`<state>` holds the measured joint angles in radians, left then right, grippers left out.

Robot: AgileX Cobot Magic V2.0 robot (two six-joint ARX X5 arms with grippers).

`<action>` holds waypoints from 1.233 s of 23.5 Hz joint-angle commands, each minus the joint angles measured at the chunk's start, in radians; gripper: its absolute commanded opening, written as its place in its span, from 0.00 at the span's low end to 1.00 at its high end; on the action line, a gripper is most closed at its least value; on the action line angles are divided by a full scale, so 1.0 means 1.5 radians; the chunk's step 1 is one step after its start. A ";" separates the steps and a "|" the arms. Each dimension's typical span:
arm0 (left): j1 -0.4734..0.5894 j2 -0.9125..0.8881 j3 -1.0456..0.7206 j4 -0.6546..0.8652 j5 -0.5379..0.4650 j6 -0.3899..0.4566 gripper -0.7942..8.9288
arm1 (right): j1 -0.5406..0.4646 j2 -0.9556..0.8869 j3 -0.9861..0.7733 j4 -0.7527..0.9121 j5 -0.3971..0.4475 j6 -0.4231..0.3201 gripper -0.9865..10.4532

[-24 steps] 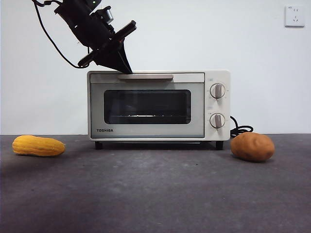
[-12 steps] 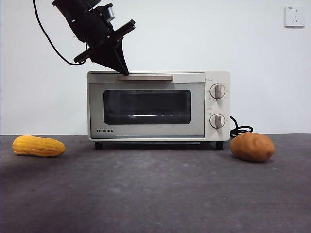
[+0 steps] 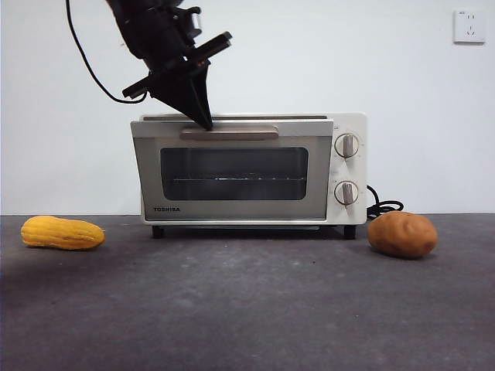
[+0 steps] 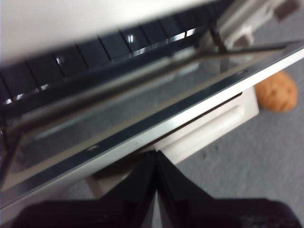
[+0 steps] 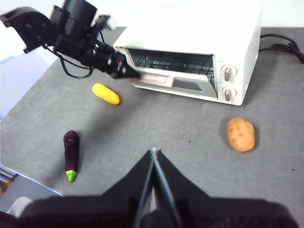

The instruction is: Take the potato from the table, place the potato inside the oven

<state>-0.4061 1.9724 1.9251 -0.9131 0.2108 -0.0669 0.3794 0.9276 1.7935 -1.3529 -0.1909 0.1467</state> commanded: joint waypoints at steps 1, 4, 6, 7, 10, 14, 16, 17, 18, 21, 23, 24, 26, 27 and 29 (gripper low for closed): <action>-0.014 0.027 -0.017 -0.011 -0.048 0.017 0.08 | 0.001 -0.023 0.002 -0.014 -0.002 0.012 0.08; -0.028 0.027 -0.018 -0.011 -0.056 0.017 0.08 | 0.001 -0.043 0.002 -0.015 -0.002 0.037 0.08; -0.035 0.027 -0.018 -0.013 -0.056 0.016 0.08 | 0.001 -0.057 0.002 -0.015 -0.002 0.043 0.08; -0.037 0.027 -0.018 -0.014 -0.057 0.016 0.08 | 0.001 -0.062 0.002 -0.014 -0.002 0.047 0.08; -0.045 0.027 -0.018 -0.020 -0.075 0.015 0.08 | 0.001 -0.077 0.002 -0.015 -0.004 0.062 0.08; -0.051 0.028 -0.018 -0.040 -0.107 0.017 0.08 | 0.001 -0.095 0.002 -0.015 -0.039 0.065 0.08; -0.052 0.030 -0.019 -0.046 -0.108 0.017 0.08 | 0.001 -0.100 0.002 -0.015 -0.048 0.071 0.08; -0.052 0.032 -0.019 -0.049 -0.108 0.017 0.08 | 0.001 -0.103 0.002 -0.015 -0.050 0.078 0.08; -0.052 0.034 -0.019 -0.055 -0.109 0.017 0.08 | 0.001 -0.105 0.002 -0.015 -0.054 0.080 0.08; -0.054 0.040 -0.020 -0.075 -0.109 0.017 0.08 | 0.001 -0.109 0.002 -0.015 -0.078 0.095 0.08; -0.058 0.046 -0.024 -0.074 -0.111 0.017 0.08 | 0.001 -0.113 0.002 -0.016 -0.082 0.097 0.08; -0.061 0.048 -0.024 -0.073 -0.113 0.016 0.08 | 0.001 -0.114 0.002 -0.016 -0.081 0.097 0.08; -0.062 0.051 -0.025 -0.069 -0.114 0.015 0.08 | 0.001 -0.116 0.002 -0.016 -0.067 0.100 0.08; -0.065 0.051 -0.027 -0.063 -0.114 0.014 0.08 | 0.001 -0.116 0.002 -0.016 -0.058 0.101 0.08; -0.071 0.051 -0.027 -0.060 -0.114 0.014 0.08 | 0.001 -0.116 0.002 -0.016 -0.043 0.106 0.08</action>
<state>-0.5182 2.0163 1.8915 -1.0706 0.0803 -0.0521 0.3794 0.7597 1.7973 -1.3533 -0.2634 0.2913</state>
